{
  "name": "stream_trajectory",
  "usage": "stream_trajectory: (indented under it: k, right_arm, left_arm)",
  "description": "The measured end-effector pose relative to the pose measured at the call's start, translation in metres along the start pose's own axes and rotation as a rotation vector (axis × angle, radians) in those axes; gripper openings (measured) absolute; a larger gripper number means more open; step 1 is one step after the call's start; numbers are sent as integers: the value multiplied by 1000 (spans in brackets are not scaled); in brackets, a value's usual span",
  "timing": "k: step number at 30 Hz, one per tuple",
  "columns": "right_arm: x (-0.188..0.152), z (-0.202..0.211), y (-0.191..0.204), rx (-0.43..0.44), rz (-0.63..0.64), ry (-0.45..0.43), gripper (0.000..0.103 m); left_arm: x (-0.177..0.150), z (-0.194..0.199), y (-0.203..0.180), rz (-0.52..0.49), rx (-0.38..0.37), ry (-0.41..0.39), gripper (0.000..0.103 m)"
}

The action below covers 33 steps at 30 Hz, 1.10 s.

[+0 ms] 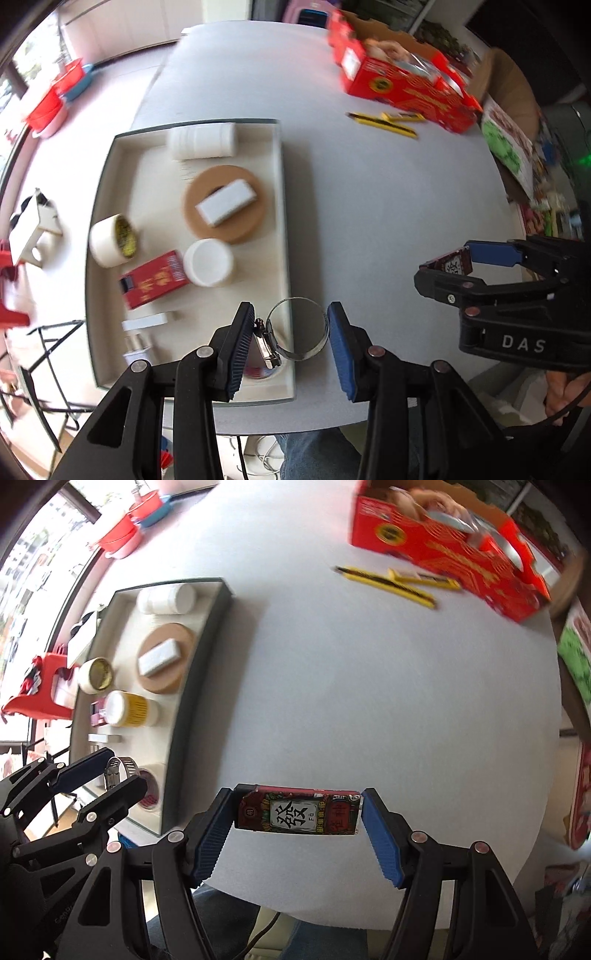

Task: Organize rigid objects
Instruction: 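Carry the hose clamp with the left tool while the right tool carries the snack bar to the tray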

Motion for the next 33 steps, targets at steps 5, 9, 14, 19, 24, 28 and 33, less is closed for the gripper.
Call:
stream_trajectory:
  k: [5, 9, 14, 19, 24, 28, 33]
  right_arm:
    - [11, 7, 41, 37, 91, -22, 70]
    - [28, -15, 89, 64, 157, -35, 70]
    - [35, -13, 115, 85, 202, -42, 70]
    - [42, -14, 135, 93, 238, -48, 70]
    - [47, -15, 146, 98, 260, -49, 70]
    - [51, -17, 149, 94, 264, -46, 70]
    - [54, -22, 150, 91, 265, -34, 70]
  left_arm:
    - [-7, 17, 43, 76, 73, -27, 44]
    - [-13, 20, 66, 123, 114, -32, 44]
    - [-17, 26, 89, 174, 135, -40, 44]
    - [-13, 23, 100, 189, 148, -48, 44]
    - [-10, 21, 103, 185, 154, -53, 44]
    - [-11, 19, 107, 183, 160, -48, 44]
    - [-14, 14, 111, 194, 161, -32, 44]
Point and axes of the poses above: each gripper's, at about its wrist camera, not at the fingertips, and z roughly against the way its jaws point, y to its left, x to its top, the point moved 4 cm from there along -z, roughly the way its jaws point, and after that the axes turned 14 degrees about -y, right-handed, at the moved point
